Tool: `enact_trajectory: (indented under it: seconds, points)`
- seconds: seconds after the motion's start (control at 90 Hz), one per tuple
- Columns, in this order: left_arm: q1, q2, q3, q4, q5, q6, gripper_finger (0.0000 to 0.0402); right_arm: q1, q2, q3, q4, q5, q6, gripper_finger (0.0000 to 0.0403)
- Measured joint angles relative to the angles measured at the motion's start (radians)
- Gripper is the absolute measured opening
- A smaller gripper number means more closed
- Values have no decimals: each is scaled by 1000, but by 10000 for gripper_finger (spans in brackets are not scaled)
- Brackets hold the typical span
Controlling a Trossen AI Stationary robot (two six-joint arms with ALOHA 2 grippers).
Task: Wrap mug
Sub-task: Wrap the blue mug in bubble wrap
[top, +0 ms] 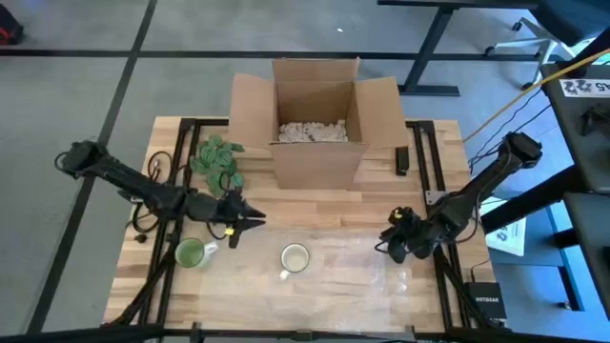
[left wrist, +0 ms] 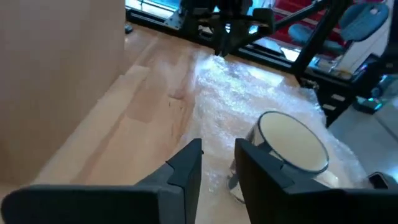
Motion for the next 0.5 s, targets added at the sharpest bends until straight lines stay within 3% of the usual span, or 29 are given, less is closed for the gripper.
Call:
enact_trajectory:
  seconds: [0.267, 0.5]
  points:
    - [8, 0, 0, -4, 21, -2, 79, -2, 37, 1, 2, -89, 48, 53]
    - [11, 0, 0, -5, 21, 5, 79, -73, 95, 1, 20, -154, 48, 53]
